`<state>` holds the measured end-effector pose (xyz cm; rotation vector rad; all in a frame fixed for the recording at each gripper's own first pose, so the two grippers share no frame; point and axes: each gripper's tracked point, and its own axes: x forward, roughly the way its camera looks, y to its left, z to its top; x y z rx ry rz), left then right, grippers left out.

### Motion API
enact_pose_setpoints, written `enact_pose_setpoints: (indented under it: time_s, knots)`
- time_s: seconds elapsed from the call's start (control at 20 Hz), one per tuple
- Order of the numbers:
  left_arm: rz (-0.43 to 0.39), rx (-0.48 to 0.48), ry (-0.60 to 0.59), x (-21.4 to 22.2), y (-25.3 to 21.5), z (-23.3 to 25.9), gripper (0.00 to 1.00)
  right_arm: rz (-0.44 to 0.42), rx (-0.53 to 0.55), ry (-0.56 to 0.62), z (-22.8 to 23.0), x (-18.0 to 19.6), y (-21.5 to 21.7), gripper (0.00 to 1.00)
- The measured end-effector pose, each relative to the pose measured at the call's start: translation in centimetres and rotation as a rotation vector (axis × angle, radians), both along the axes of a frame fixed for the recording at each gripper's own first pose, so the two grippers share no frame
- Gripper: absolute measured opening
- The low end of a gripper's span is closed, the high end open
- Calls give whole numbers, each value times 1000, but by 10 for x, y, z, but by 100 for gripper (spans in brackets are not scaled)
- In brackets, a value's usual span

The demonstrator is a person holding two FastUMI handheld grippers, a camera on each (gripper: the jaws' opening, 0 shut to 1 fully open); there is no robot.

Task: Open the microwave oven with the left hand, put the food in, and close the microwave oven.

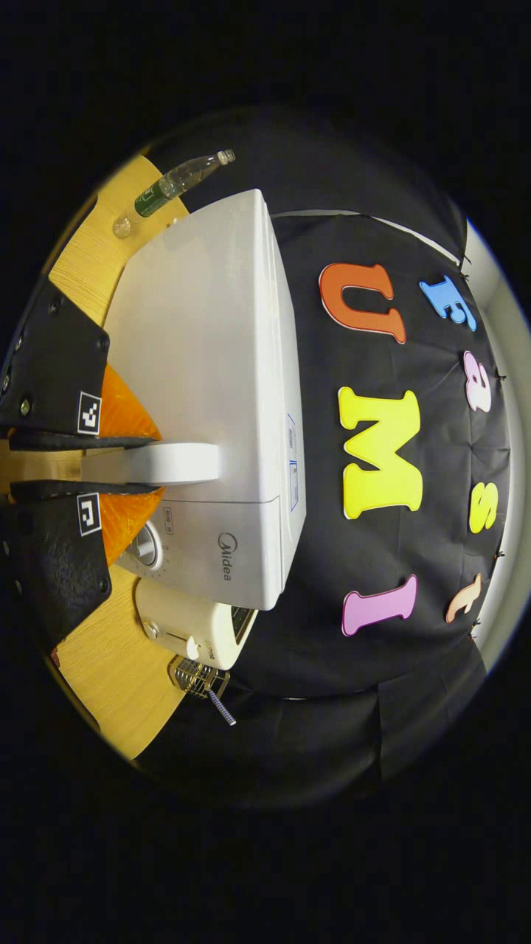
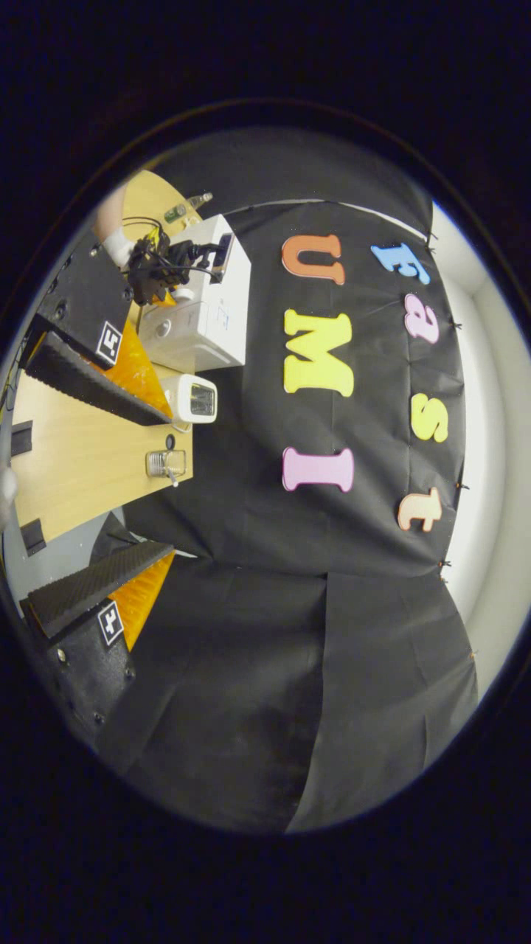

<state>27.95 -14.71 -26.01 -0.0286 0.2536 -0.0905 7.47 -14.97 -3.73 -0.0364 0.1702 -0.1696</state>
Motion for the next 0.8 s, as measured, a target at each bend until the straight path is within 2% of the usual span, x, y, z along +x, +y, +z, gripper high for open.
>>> enact_pose_setpoints:
  time_s: [0.1, 0.15, 0.2, 0.5, 0.55, 0.6, 0.8]
  knots:
    - [4, 7, -6, -17, 5, 1, 14, 14, -9, -7, 4, 2, 5, 100]
    - [-2, 18, -13, -30, 7, -1, 14, 19, -13, -13, 5, 2, 6, 92]
    - [-3, 26, -14, -41, 11, -2, 14, 24, -16, -15, 6, 1, 9, 100]
    - [-15, 34, 18, -93, 36, -2, 16, 84, -19, -11, 4, 1, 39, 100]
    - [-11, 28, 24, -100, 40, -1, 17, 90, -20, -14, 3, -1, 43, 92]
    - [-9, 33, 29, -106, 44, -1, 17, 93, -17, -12, 2, -3, 48, 100]
    - [23, 73, 37, -125, 60, -1, 22, 141, -34, 12, -5, -16, 69, 100]
